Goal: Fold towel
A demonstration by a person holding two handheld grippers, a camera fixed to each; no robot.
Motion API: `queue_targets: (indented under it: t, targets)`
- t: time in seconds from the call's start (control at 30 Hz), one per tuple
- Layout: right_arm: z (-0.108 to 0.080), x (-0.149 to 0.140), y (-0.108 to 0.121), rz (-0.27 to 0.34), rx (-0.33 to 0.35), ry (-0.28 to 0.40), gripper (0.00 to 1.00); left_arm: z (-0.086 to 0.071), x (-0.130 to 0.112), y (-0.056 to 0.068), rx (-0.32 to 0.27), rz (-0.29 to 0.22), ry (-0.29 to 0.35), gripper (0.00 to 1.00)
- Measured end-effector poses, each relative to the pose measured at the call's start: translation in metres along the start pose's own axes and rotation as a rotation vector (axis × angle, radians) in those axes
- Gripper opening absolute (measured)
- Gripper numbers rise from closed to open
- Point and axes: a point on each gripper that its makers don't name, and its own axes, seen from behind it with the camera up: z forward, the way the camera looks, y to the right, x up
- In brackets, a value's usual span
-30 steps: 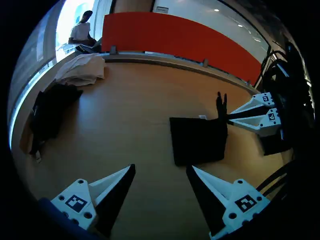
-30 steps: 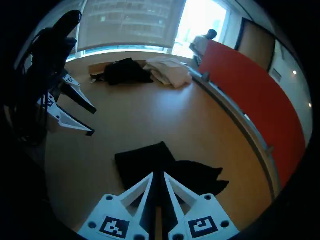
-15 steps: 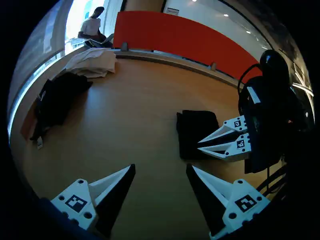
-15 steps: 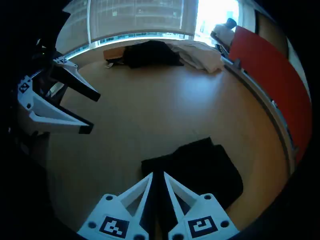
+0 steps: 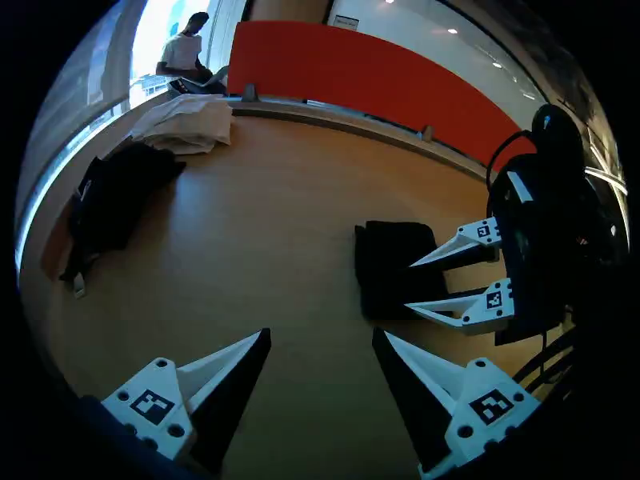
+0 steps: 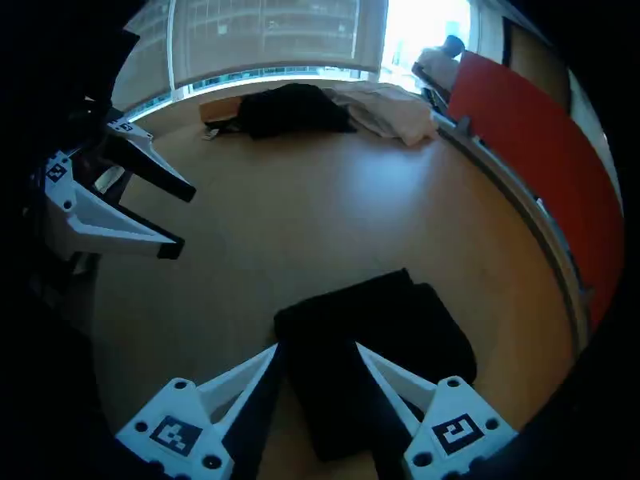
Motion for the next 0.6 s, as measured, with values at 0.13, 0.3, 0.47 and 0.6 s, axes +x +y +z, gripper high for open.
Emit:
queue_targets:
  t: [0.13, 0.3, 0.47, 0.6]
  targets:
    - [-0.006, -0.003, 0.004, 0.02, -0.016, 0.003, 0.57, 0.001, 0.0, 0.001, -0.002, 0.006, 0.0, 0.94]
    - [-0.017, -0.017, 0.008, 0.049, -0.041, -0.003, 0.57, 0.003, 0.001, 0.002, -0.002, 0.011, -0.001, 0.94]
    - [-0.031, -0.041, 0.012, 0.083, -0.069, -0.029, 0.61, 0.004, 0.004, 0.003, -0.003, 0.011, 0.002, 0.94]
    - [-0.044, -0.06, 0.014, 0.115, -0.094, -0.044, 0.61, 0.005, 0.005, 0.005, -0.008, 0.011, 0.002, 0.94]
